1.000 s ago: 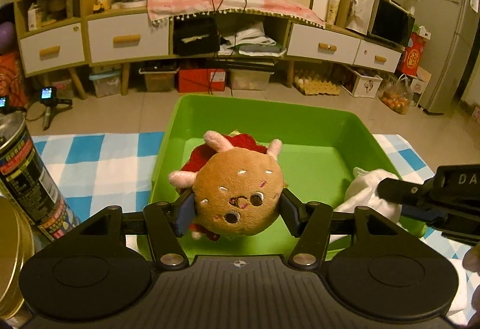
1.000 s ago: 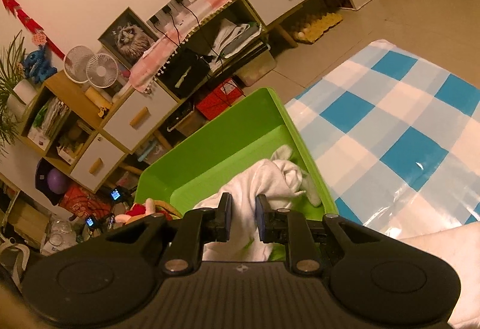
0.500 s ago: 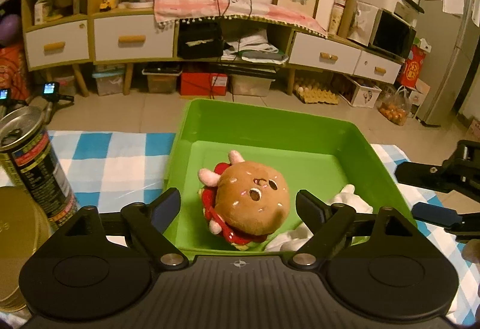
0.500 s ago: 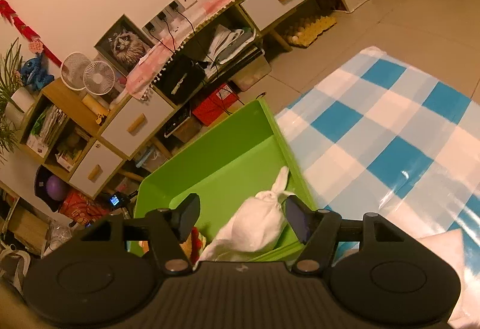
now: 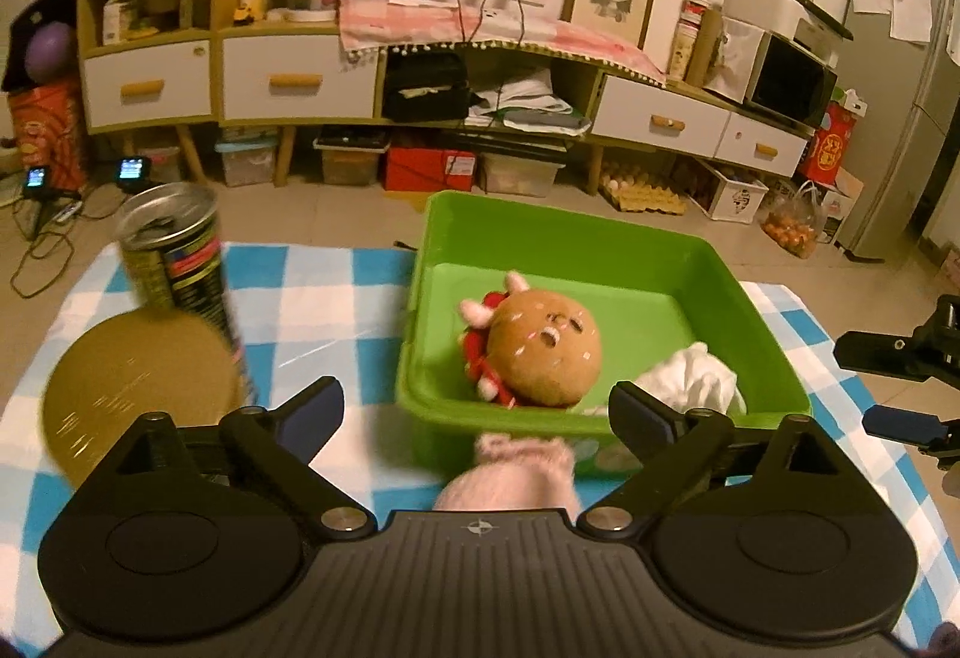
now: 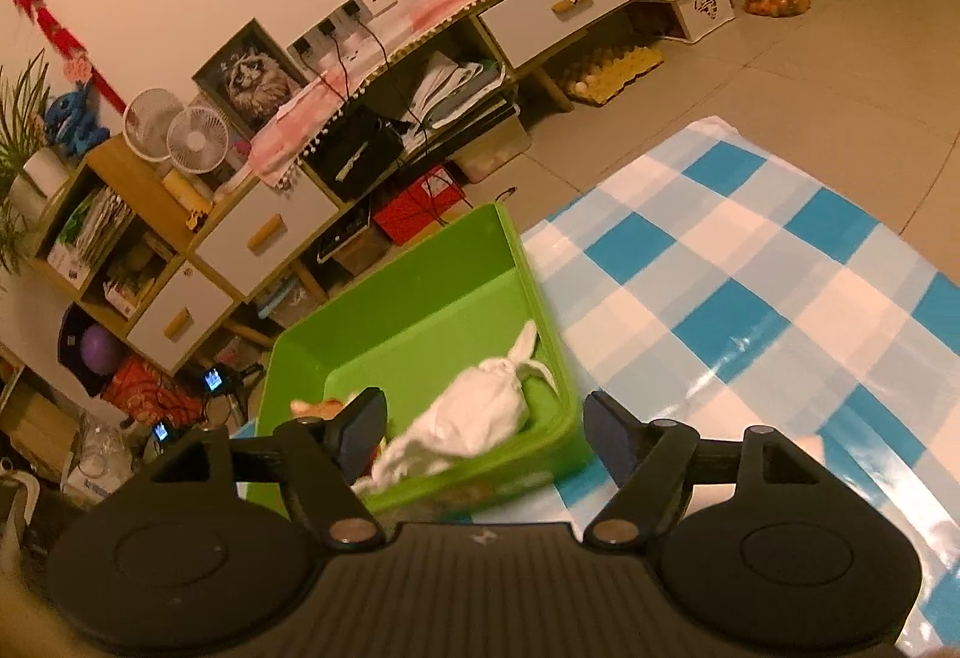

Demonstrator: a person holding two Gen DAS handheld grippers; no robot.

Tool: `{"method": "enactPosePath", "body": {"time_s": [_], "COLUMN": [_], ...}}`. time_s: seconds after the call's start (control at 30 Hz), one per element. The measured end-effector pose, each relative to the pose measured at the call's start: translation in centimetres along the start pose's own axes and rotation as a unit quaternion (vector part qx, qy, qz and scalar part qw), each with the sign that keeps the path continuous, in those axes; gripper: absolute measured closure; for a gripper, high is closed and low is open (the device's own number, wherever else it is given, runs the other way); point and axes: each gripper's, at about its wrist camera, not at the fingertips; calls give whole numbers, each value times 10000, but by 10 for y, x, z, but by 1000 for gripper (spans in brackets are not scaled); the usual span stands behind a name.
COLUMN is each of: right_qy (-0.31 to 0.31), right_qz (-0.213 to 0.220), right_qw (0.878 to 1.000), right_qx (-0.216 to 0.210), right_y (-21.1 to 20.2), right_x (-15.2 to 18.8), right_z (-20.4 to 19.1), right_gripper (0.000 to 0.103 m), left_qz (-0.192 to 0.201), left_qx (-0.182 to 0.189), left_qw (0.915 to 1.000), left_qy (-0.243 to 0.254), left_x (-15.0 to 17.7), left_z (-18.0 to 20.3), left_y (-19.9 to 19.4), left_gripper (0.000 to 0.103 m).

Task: Organize soft objects
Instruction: 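Move both open tools back over the remaining toys on the table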

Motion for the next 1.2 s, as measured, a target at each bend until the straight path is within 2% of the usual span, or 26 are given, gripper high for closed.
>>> {"method": "enactPosePath", "body": {"time_s": [0.33,0.57,0.9,1.03,1.2], "right_qy": [-275,-485,-931,-1041,-1330], "right_qz": [-250,-252,-133,-124,-356], "right_qw": [9993,9981,9934,9917,9865], "right_qx": [-75,-272,-657,-746,-886], "right_y": [-22,-44,-80,-92,-94], "right_x": [19,27,30,31,44], "right_z": [21,23,11,9,2], "right_gripper": [44,43,39,39,39], "left_qz": [5,137,292,240,61], "left_qx": [-28,209,540,632,609], "left_qw": [10000,9996,9981,9977,9981], "left_qy": [47,101,-1,-107,121], "left_x": [18,30,23,22,38], "left_z": [-16,-21,-21,-25,-26], "left_y": [-37,-61,-100,-112,-118], "left_gripper": [6,6,5,5,5]}}
Point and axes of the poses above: each gripper's, at about its wrist camera, not at the fingertips, and y roughly the way its jaws point, z to its right, x to its underside, and after that the axes turned 12 degrees about -y, right-handed
